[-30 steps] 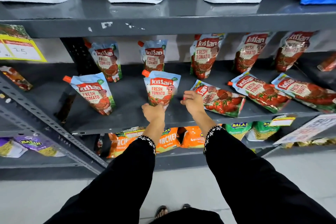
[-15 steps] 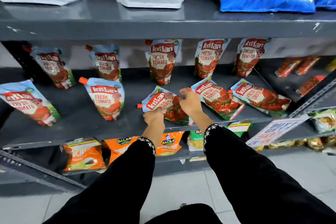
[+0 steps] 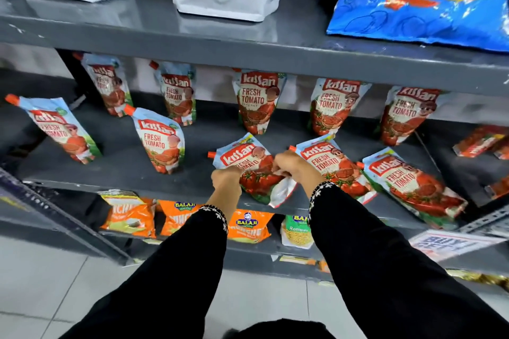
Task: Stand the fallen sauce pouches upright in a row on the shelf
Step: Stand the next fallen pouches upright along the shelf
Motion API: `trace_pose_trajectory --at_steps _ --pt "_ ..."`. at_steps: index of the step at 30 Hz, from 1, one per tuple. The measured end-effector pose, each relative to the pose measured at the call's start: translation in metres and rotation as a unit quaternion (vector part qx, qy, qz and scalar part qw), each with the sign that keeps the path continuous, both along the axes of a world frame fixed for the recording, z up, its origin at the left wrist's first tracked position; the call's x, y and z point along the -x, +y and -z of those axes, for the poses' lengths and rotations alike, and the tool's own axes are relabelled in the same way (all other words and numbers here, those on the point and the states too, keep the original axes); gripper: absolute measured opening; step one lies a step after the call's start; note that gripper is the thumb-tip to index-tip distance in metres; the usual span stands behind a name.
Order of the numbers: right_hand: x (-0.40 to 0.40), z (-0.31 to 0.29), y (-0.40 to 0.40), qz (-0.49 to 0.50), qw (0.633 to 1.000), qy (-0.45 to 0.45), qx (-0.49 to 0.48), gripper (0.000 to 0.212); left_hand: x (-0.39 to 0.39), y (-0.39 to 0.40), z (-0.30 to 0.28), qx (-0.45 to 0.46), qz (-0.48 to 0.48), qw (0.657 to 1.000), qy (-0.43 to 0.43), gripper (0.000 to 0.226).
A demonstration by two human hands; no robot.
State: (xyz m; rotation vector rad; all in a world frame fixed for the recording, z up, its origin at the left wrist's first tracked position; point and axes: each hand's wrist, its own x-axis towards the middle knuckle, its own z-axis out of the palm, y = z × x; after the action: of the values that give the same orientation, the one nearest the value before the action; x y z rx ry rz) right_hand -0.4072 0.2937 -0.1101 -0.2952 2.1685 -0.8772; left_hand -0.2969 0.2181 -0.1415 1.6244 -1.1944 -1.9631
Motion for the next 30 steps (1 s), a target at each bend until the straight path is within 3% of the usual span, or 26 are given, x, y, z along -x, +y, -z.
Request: trace_pose_trajectory --at_steps 3,9,12,16,19,22,27,30 --pt "-0.002 -0.003 0.010 0.038 0.999 -0.027 0.028 0.031 0.009 -0.005 -0.008 0.040 -0.059 0.997 -0.031 0.035" --pt "-0.009 0.011 0.018 0.143 0.978 -0.042 0.149 0.030 0.018 -0.007 -0.025 0.120 -0.054 0.991 -0.005 0.043" --pt "-0.019 0.016 0.023 0.164 0.954 -0.047 0.248 0.032 0.016 -0.012 -0.027 0.159 -0.065 0.985 0.011 0.033" --pt "-0.026 0.019 0.017 0.185 0.920 0.008 0.345 0.035 0.015 -0.027 -0.034 0.210 -0.046 0.972 0.096 0.029" --pt "-0.029 0.021 0.010 0.211 0.909 0.031 0.359 0.039 0.015 -0.038 -0.038 0.256 0.016 0.958 0.126 0.028" --pt "-0.029 0.030 0.008 0.205 0.916 0.050 0.342 0.030 0.013 -0.047 -0.027 0.275 0.057 0.953 0.114 0.021" --pt "-0.023 0.030 0.009 0.170 0.934 0.068 0.307 0.034 0.014 -0.054 -0.018 0.259 0.071 0.959 0.095 0.020" --pt "-0.022 0.029 0.014 0.164 0.942 0.050 0.290 0.050 0.012 -0.038 -0.030 0.281 0.029 0.957 0.063 0.021"
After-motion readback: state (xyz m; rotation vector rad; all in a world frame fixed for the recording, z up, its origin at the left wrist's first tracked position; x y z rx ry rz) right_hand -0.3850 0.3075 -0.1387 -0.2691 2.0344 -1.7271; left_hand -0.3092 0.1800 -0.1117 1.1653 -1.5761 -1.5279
